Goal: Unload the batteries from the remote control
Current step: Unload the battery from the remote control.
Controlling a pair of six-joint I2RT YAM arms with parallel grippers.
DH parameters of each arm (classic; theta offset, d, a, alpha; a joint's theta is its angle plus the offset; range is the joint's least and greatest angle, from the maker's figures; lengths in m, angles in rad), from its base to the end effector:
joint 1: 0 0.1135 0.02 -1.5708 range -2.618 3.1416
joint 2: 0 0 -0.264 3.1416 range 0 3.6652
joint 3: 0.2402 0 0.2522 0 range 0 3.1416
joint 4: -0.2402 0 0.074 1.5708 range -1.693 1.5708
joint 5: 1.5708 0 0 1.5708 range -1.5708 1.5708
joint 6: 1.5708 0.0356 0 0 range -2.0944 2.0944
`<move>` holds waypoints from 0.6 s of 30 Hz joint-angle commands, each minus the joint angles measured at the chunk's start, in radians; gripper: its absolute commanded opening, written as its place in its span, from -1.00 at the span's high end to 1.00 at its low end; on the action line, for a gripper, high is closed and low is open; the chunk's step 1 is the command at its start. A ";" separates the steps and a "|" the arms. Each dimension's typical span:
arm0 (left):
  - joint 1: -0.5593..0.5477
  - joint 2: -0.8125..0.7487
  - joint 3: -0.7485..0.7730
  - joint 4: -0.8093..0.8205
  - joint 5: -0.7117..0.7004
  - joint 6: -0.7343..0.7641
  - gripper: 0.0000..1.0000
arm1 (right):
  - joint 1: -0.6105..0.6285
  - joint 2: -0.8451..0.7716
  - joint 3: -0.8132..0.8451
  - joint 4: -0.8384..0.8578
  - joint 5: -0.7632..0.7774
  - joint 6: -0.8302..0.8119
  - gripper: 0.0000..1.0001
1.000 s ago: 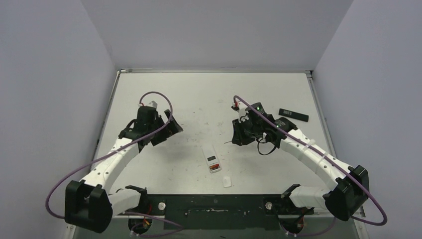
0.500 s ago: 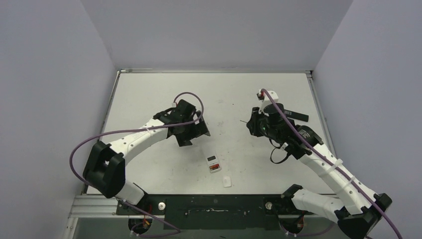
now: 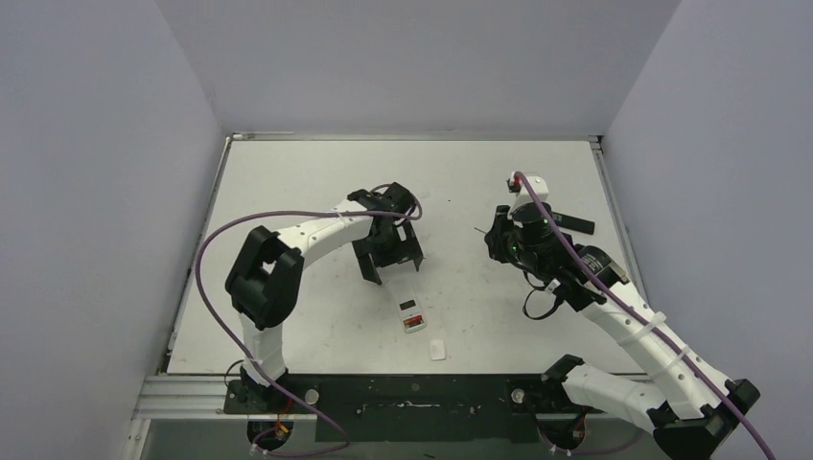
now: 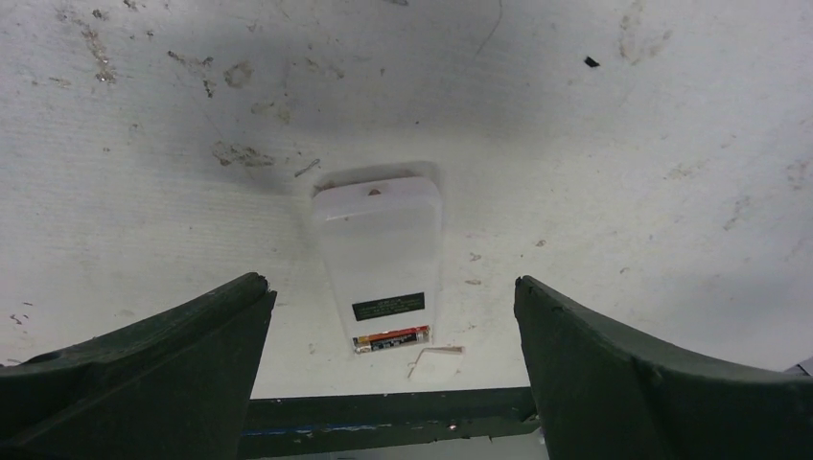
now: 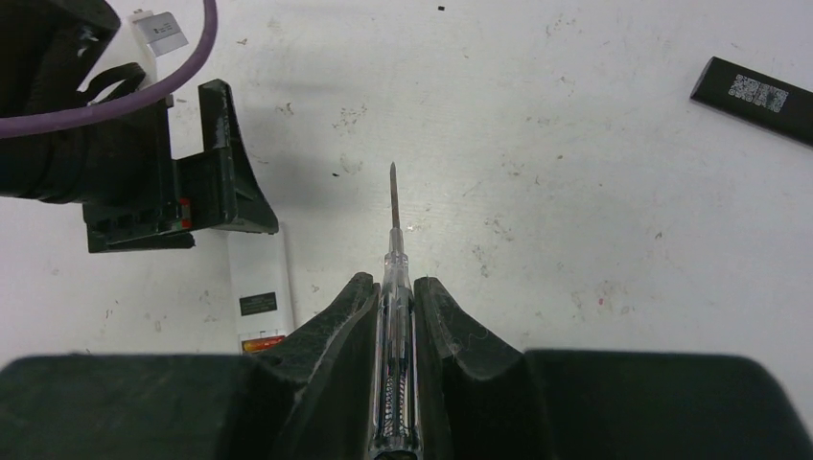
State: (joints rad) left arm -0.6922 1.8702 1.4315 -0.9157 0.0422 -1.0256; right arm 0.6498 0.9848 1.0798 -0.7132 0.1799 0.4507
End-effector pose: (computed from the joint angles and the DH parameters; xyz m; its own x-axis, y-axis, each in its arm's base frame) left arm 0.2828 -0.2364 0.2090 -0.9411 -0.3294 -0.0761 -0.3086 0.9289 -0.2050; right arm 0.1639 0.1165 0.3532 -0.6241 0.0640 -0.7787 -0.2303 0.9373 0.2616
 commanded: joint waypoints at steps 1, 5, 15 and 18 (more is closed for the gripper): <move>-0.007 0.053 0.071 -0.131 0.003 0.024 -0.93 | 0.002 -0.036 -0.011 0.028 0.036 0.011 0.89; -0.013 0.058 0.042 -0.065 0.053 -0.013 -0.95 | 0.002 -0.055 -0.014 0.026 0.044 0.013 0.89; -0.021 0.142 0.062 -0.035 0.065 -0.015 -0.83 | 0.001 -0.044 -0.048 0.069 -0.055 0.008 0.89; -0.020 0.154 0.067 -0.027 0.064 -0.014 -0.81 | 0.002 -0.040 -0.052 0.079 -0.093 0.003 0.89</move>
State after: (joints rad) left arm -0.7101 2.0144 1.4624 -0.9638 0.0956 -1.0332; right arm 0.6498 0.9436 1.0309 -0.6899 0.1444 0.4583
